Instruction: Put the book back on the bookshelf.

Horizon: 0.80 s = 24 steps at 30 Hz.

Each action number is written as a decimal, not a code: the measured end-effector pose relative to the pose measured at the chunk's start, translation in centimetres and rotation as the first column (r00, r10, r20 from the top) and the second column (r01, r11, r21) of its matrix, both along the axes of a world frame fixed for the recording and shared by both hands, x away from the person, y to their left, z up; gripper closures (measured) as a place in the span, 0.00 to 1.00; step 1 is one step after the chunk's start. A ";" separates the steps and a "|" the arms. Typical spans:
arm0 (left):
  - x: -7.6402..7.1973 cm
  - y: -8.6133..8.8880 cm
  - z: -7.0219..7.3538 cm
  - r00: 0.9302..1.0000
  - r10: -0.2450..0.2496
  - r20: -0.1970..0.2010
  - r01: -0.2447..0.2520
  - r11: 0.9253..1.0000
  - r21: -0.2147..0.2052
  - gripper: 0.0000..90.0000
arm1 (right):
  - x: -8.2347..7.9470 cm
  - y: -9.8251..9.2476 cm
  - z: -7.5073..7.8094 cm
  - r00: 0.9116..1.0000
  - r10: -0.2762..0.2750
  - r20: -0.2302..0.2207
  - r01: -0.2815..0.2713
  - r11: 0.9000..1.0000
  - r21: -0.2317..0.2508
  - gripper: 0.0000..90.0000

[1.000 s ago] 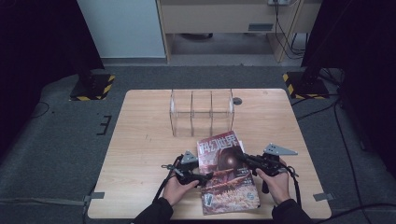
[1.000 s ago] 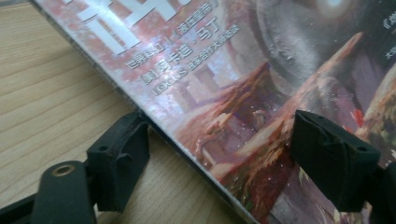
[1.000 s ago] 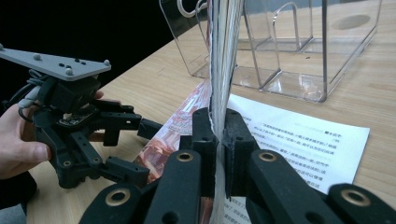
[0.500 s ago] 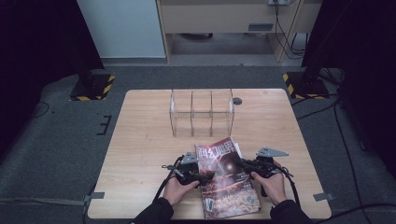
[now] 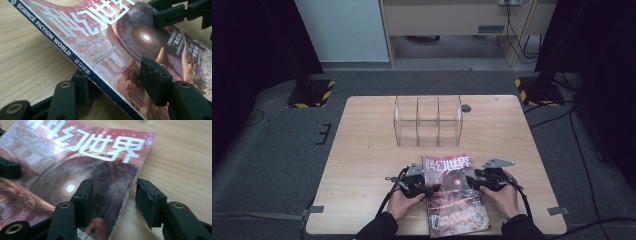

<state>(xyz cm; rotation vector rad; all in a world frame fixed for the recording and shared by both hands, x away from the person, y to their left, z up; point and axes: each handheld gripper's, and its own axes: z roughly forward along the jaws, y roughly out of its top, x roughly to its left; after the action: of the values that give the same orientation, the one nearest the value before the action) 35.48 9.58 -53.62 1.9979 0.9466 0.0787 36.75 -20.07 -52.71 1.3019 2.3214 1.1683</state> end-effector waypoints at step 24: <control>1.2 -0.1 0.7 0.999 0.018 -0.034 -0.019 0.999 -0.033 0.67 | 0.1 0.6 -0.6 0.999 0.045 -0.006 -0.045 0.998 0.052 0.54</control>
<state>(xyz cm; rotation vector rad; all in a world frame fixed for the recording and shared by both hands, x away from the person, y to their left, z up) 36.72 9.50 -52.90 1.9660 0.9812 0.0397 36.89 -19.51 -53.29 1.2793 2.3517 1.2474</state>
